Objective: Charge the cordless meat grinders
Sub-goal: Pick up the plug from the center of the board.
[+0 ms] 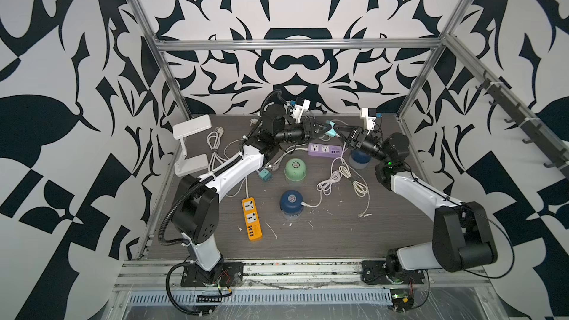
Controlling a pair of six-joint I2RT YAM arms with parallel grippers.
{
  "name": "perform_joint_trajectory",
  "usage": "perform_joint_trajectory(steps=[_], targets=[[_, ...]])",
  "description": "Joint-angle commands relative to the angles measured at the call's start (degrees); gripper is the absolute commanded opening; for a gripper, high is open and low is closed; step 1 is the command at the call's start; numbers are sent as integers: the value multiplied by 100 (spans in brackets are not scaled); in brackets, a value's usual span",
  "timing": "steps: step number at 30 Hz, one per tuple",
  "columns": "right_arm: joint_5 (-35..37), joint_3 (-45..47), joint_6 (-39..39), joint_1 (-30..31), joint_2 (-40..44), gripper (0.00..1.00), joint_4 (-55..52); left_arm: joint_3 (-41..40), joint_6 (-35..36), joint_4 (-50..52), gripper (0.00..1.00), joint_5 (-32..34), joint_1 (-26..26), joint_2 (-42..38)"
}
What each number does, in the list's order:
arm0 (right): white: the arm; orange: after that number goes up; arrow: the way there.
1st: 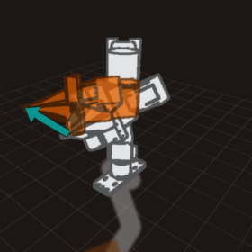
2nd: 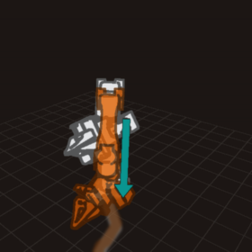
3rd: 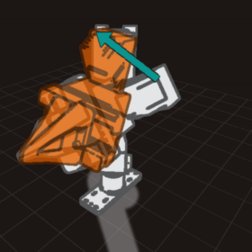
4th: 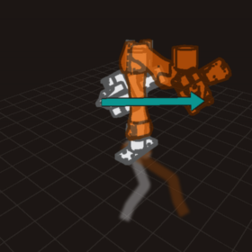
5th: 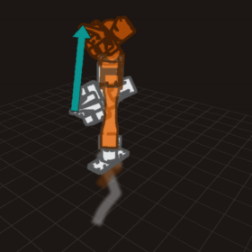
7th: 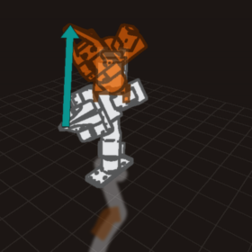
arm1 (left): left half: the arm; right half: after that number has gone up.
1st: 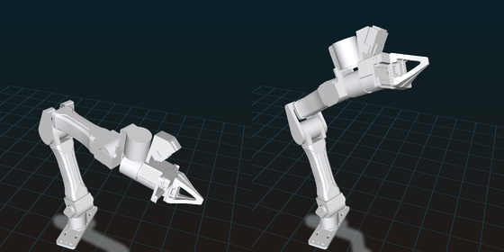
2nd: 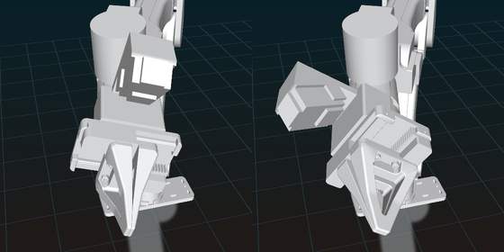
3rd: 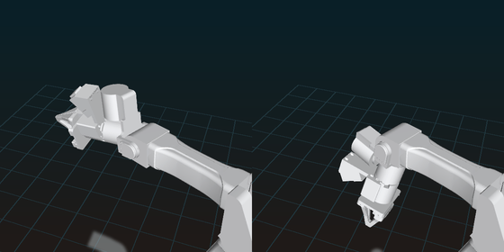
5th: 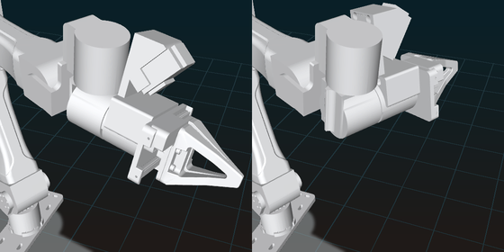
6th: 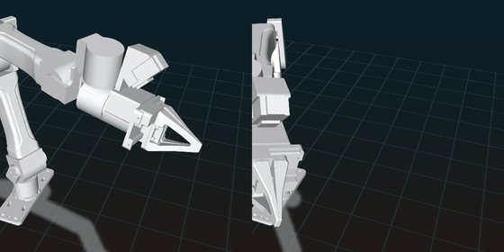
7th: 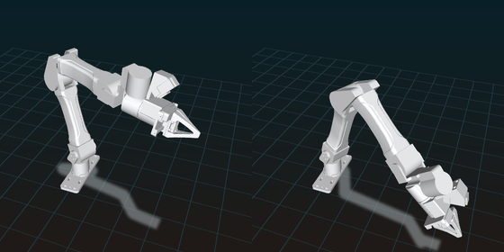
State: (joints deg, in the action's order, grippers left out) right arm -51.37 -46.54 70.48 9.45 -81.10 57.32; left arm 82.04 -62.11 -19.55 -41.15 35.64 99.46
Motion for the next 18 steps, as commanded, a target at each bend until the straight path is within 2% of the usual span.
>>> perform_joint_trajectory(steps=[1,10,18], targets=[[5,-65,43,84,-15,41,423,-35,-148,-518,0,61,-13,84],[-35,-73,530,127,-270,29,1069,-89,-203,-602,0,89,-11,104],[-140,-117,761,145,-346,11,1323,-94,-241,-611,0,89,-8,144]])
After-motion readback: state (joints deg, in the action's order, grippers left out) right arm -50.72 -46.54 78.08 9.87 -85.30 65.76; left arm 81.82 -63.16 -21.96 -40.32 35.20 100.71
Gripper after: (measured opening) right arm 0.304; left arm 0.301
